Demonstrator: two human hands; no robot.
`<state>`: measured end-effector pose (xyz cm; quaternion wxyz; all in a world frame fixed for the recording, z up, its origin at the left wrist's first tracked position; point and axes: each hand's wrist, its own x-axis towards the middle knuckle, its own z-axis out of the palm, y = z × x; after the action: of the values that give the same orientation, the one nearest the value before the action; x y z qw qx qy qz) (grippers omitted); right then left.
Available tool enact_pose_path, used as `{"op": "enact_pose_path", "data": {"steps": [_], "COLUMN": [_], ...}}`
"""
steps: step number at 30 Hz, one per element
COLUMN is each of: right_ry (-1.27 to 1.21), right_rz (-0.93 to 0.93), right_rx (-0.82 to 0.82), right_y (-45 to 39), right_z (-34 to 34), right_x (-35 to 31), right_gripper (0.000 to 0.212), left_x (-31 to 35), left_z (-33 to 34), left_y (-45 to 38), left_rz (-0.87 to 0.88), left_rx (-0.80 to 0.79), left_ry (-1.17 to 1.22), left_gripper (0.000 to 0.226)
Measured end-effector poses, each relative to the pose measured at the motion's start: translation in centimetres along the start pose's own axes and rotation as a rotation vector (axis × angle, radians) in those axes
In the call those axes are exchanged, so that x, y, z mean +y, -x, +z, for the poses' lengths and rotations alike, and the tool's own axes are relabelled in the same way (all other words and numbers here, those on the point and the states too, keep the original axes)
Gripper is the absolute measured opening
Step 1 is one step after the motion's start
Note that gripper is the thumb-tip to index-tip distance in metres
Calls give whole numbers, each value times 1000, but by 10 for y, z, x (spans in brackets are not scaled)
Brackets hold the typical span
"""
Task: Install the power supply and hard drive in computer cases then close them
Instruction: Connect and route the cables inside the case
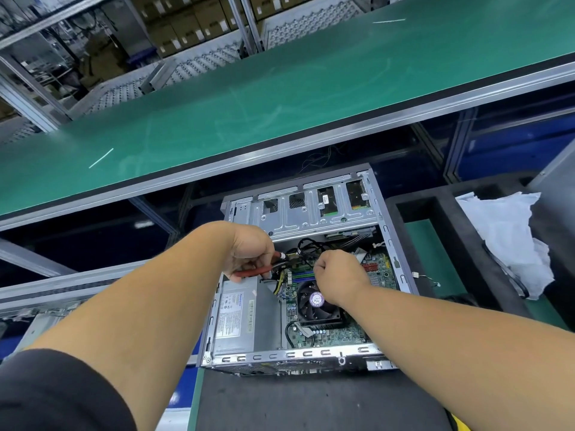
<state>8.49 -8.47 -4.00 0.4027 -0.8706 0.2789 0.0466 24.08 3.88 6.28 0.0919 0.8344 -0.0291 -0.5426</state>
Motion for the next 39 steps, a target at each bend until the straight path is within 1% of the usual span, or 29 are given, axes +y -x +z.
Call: {"op": "enact_pose_path", "data": {"steps": [3,5,8,11,13,15,17,20,21,22,23,24,25,27,28,29,30,31,33,34,35,37,39], "right_ry": [12,13,12,34,72,153,247,301,283,224,127,17,-86,-207,-232,-236,-235,-252,-332,-352,-342,-295,-218], "right_rz": [-4,-6,-8,-22,-52,-88,-110,-125,-147,-171,-189,-202,-208,-180,-125,-41,51,133,229,257,274,298,324], "right_rx": [3,5,6,-4,0,10,7,16,39,75,126,193,285,521,624,688,696,651,538,513,504,475,428], "right_y": [0,-1,-1,0,2,6,10,26,36,47,58,72,86,104,109,111,111,111,112,116,120,133,151], "right_z": [0,1,1,-1,-3,-6,-9,-17,-23,-31,-40,-53,-67,-95,-107,-117,-123,-126,-124,-120,-116,-104,-89], "right_x": [1,2,3,4,3,1,-3,-8,-8,-5,0,8,19,50,69,89,108,126,160,176,190,214,229], "right_gripper": [33,31,28,24,23,22,19,20,20,21,22,20,17,12,12,14,18,22,23,27,31,31,27], "left_x": [3,5,6,4,5,6,4,2,0,-5,-11,-17,-24,-33,-32,-27,-20,-11,5,11,15,18,16], "left_z": [2,4,8,9,11,14,17,25,29,33,37,44,55,88,106,126,147,168,204,217,228,243,255], "left_y": [1,1,-2,-4,-2,-2,-1,8,12,17,24,29,36,53,58,63,67,71,80,84,86,89,89], "left_rz": [-20,-10,25,68,100,124,140,188,251,311,365,456,553,687,733,761,774,780,774,775,781,791,781], "left_rx": [12,45,122,169,186,215,254,338,403,476,523,530,484,312,231,155,76,-11,-179,-238,-288,-392,-459], "left_ry": [-48,-78,-93,-140,-186,-280,-388,-683,-751,-751,-687,-549,-355,59,214,349,462,564,740,793,820,826,753], "left_gripper": [62,59,42,37,30,25,26,26,28,27,22,17,13,7,6,7,9,13,18,18,17,18,33]}}
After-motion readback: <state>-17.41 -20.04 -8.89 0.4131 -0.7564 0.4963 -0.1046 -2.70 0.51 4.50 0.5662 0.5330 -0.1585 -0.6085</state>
